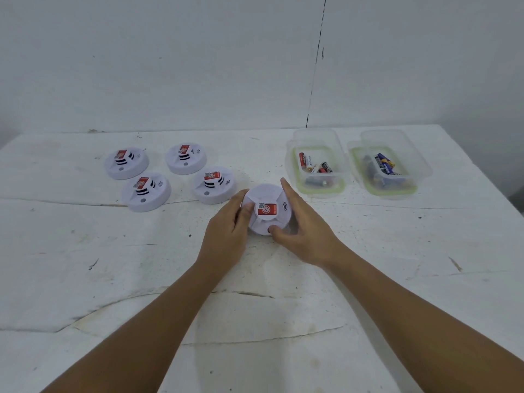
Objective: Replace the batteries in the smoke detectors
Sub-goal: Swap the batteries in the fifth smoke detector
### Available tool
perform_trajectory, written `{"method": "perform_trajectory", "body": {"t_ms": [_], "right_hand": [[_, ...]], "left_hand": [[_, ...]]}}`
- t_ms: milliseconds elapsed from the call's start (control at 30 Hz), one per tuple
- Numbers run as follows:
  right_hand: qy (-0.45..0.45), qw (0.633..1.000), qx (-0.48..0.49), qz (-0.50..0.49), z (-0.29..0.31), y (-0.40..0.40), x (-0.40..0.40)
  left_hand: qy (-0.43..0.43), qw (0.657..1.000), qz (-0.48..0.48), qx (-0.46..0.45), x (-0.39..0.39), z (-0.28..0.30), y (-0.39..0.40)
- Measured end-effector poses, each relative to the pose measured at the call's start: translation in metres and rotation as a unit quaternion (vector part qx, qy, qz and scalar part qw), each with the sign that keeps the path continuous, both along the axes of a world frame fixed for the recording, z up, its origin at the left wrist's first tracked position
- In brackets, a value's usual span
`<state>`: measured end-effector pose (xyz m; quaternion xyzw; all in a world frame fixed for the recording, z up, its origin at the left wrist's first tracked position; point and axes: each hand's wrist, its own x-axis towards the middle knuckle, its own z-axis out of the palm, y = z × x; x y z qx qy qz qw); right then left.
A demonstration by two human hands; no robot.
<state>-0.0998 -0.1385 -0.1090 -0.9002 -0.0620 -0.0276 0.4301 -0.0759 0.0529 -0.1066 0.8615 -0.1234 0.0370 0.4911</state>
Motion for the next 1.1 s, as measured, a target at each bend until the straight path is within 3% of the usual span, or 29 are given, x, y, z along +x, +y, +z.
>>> {"method": "perform_trajectory", "body": {"t_ms": [1100], "right_hand": [[0.001, 1.0, -0.005, 0.001, -0.0048, -0.0013, 0.0023]], "left_hand": [[-0.002, 1.0, 0.005, 0.003, -0.0038, 0.0046, -0.0025]]}}
